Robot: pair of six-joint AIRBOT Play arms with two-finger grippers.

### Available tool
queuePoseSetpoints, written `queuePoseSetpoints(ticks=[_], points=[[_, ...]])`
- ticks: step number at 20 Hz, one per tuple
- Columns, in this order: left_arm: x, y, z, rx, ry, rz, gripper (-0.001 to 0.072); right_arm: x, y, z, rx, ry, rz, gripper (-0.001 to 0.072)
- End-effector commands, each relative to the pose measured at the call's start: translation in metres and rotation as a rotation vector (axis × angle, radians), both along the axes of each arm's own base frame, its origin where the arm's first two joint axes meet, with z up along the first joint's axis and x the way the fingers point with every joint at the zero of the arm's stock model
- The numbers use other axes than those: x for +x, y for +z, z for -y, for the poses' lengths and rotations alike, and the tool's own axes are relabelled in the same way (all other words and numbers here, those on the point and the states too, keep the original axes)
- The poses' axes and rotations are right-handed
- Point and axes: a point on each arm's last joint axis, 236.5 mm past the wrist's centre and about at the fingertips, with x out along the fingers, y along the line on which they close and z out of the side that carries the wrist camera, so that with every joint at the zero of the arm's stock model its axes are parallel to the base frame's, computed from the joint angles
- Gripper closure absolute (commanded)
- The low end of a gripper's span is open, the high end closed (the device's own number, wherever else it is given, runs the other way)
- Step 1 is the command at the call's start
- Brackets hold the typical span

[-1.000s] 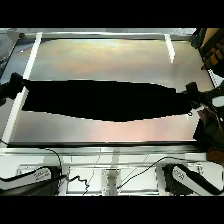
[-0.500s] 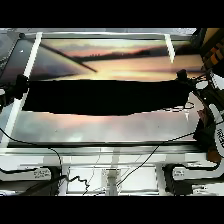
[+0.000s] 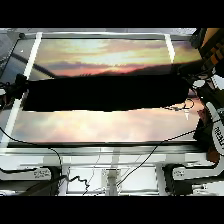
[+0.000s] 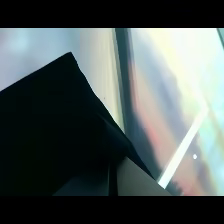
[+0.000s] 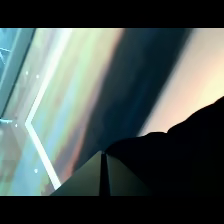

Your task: Fold the clothes and pants, and hang the long-sleeved shirts on hangers.

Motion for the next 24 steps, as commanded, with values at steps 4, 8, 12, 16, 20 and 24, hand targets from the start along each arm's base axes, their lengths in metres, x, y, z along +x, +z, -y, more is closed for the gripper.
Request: queuePoseSetpoints(ticks=[4, 8, 12, 16, 20, 24], points=[[0.000, 0.000, 0.001, -0.006, 0.003, 0.002, 0.0011, 0.016, 0.010, -0.009, -0.122, 0.016, 0.078, 0.0015], [-0.004, 0.022, 0.011, -0.016, -0.038, 0.022, 0.0003, 0.015, 0.008, -0.010, -0.116, 0.023, 0.066, 0.0017], [-0.047, 0.040, 0.019, 0.049, -0.183, -0.082, 0.0176, 0.010, -0.002, -0.019, -0.093, 0.056, 0.018, 0.0018], [-0.139, 0.001, 0.012, 0.061, -0.232, -0.369, 0.0174, 0.009, -0.004, -0.021, -0.092, 0.064, 0.008, 0.0019], [-0.167, -0.042, 0.020, -0.043, -0.178, -0.419, -0.0006, 0.009, -0.004, -0.021, -0.092, 0.063, 0.009, 0.0019], [-0.155, -0.073, 0.023, -0.154, -0.128, -0.406, -0.0006, 0.009, -0.004, -0.021, -0.092, 0.063, 0.009, 0.0019]])
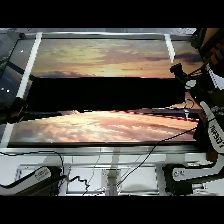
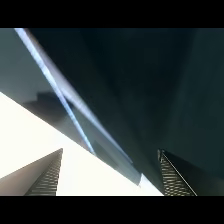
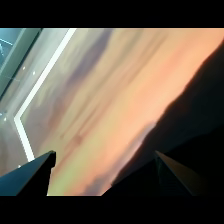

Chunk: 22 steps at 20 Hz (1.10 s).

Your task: Fold the clothes and pants, and hang the long-sleeved shirts on hangers.

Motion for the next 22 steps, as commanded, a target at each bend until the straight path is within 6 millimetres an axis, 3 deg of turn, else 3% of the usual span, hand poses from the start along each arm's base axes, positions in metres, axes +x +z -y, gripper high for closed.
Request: queuePoseSetpoints(ticks=[1, 8, 10, 13, 16, 18, 20, 22], points=[[0.001, -0.030, 0.002, -0.081, 0.065, -0.022, -0.0006, 0.000, 0.000, -0.001, 0.001, 0.001, 0.000, 0.0019], [0.030, -0.064, -0.030, -0.120, 0.281, 0.060, -0.0001, 0.000, 0.002, 0.000, -0.001, -0.001, 0.006, 0.0019], [0.036, -0.069, -0.030, -0.101, 0.239, 0.078, 0.0002, 0.000, 0.006, 0.000, -0.010, 0.003, 0.012, 0.0020], [0.047, -0.070, -0.034, -0.024, 0.198, 0.113, 0.0003, -0.002, 0.016, -0.011, -0.165, 0.117, 0.000, 0.0020], [0.061, -0.072, -0.034, 0.036, 0.176, 0.125, 0.0037, -0.010, 0.028, -0.047, -0.319, 0.304, -0.027, 0.0020], [0.078, -0.070, -0.023, 0.068, 0.090, 0.135, 0.0155, -0.014, 0.041, -0.077, -0.386, 0.421, -0.023, 0.0020], [0.097, -0.066, -0.018, 0.076, 0.061, 0.155, 0.0154, -0.017, 0.053, -0.108, -0.392, 0.505, -0.017, 0.0021], [0.111, -0.059, -0.027, 0.101, 0.068, 0.182, 0.0211, -0.022, 0.062, -0.139, -0.379, 0.592, -0.026, 0.0022]])
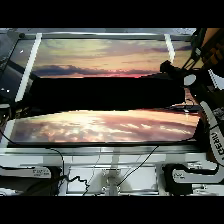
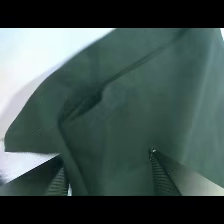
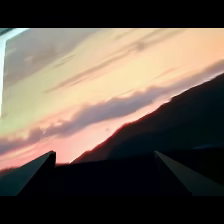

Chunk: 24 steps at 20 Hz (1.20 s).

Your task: Fold the clothes and pants, and hang the long-sleeved shirts on hangers.

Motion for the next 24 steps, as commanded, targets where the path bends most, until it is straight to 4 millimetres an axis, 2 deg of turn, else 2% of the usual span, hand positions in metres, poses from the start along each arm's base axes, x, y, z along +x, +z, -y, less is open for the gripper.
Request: queuePoseSetpoints(ticks=[1, 2, 3, 4, 5, 6, 7, 10, 12, 17, 21, 24], points=[[0.026, 0.012, -0.011, 0.061, 0.000, 0.046, 0.0331, -0.015, 0.012, -0.059, -0.035, 0.190, -0.055, 0.0023], [0.028, 0.013, -0.015, 0.071, 0.007, 0.052, 0.0479, -0.021, 0.015, -0.077, -0.032, 0.239, -0.074, 0.0041], [0.030, 0.014, -0.017, 0.075, 0.008, 0.055, 0.0642, -0.026, 0.019, -0.096, -0.031, 0.285, -0.084, 0.0109], [0.032, 0.015, -0.018, 0.078, 0.006, 0.058, 0.0698, -0.028, 0.024, -0.111, -0.032, 0.317, -0.077, 0.0200], [0.034, 0.018, -0.018, 0.083, 0.002, 0.064, 0.0698, -0.028, 0.030, -0.127, -0.035, 0.340, -0.053, 0.0357], [0.038, 0.023, -0.017, 0.081, -0.007, 0.072, 0.0698, -0.027, 0.036, -0.140, -0.041, 0.354, -0.023, 0.0608], [0.042, 0.029, -0.013, 0.075, -0.038, 0.081, 0.0698, -0.023, 0.043, -0.151, -0.045, 0.359, 0.016, 0.0696], [0.057, 0.056, 0.011, 0.090, -0.229, 0.114, 0.0699, -0.006, 0.064, -0.181, -0.001, 0.318, 0.156, 0.0697], [0.065, 0.083, 0.024, 0.075, -0.304, 0.152, 0.0699, -0.002, 0.060, -0.204, 0.037, 0.335, 0.146, 0.0698], [0.076, 0.169, 0.053, 0.182, -0.483, 0.281, 0.0699, -0.009, 0.012, -0.275, 0.064, 0.524, -0.086, 0.0699], [0.073, 0.236, 0.096, 0.337, -0.617, 0.397, 0.0699, -0.016, -0.022, -0.320, 0.079, 0.649, -0.217, 0.0698], [0.069, 0.273, 0.134, 0.407, -0.699, 0.475, 0.0699, -0.024, -0.047, -0.357, 0.145, 0.685, -0.274, 0.0699]])
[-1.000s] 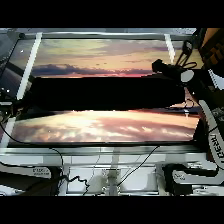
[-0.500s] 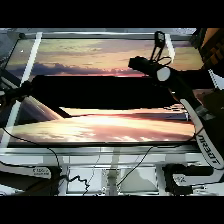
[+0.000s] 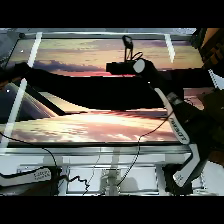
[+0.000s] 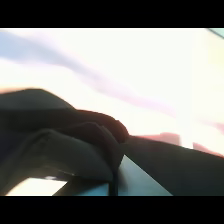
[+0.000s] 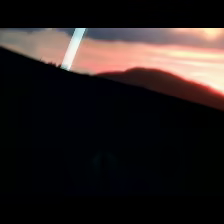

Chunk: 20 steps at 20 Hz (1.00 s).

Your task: Fold the clothes and pants, and hang the long-sleeved shirts on hangers.

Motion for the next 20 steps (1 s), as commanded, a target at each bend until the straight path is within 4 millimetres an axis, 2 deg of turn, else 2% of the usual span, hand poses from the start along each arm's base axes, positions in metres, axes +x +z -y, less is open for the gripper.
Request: queuePoseSetpoints(ticks=[1, 4, 8, 10, 13, 16, 18, 20], points=[[-0.007, 0.044, 0.047, 0.077, -0.113, 0.098, 0.0699, -0.021, -0.037, -0.051, 0.047, 0.082, -0.127, 0.0699], [-0.010, 0.062, 0.082, 0.077, -0.167, 0.140, 0.0698, -0.045, -0.069, -0.101, 0.107, 0.146, -0.217, 0.0699], [-0.010, 0.074, 0.111, 0.004, -0.206, 0.171, 0.0698, -0.088, -0.114, -0.151, 0.154, 0.188, -0.352, 0.0699], [-0.010, 0.080, 0.119, -0.037, -0.215, 0.183, 0.0698, -0.103, -0.125, -0.179, 0.207, 0.178, -0.380, 0.0700], [-0.009, 0.093, 0.128, -0.125, -0.215, 0.210, 0.0698, -0.110, -0.129, -0.207, 0.267, 0.131, -0.365, 0.0700], [-0.009, 0.098, 0.131, -0.156, -0.217, 0.219, 0.0697, -0.105, -0.126, -0.211, 0.285, 0.100, -0.338, 0.0699], [-0.009, 0.095, 0.136, -0.156, -0.226, 0.213, 0.0698, -0.094, -0.126, -0.200, 0.282, 0.085, -0.339, 0.0699], [-0.009, 0.091, 0.148, -0.161, -0.249, 0.202, 0.0697, -0.075, -0.119, -0.176, 0.279, 0.069, -0.349, 0.0698]])
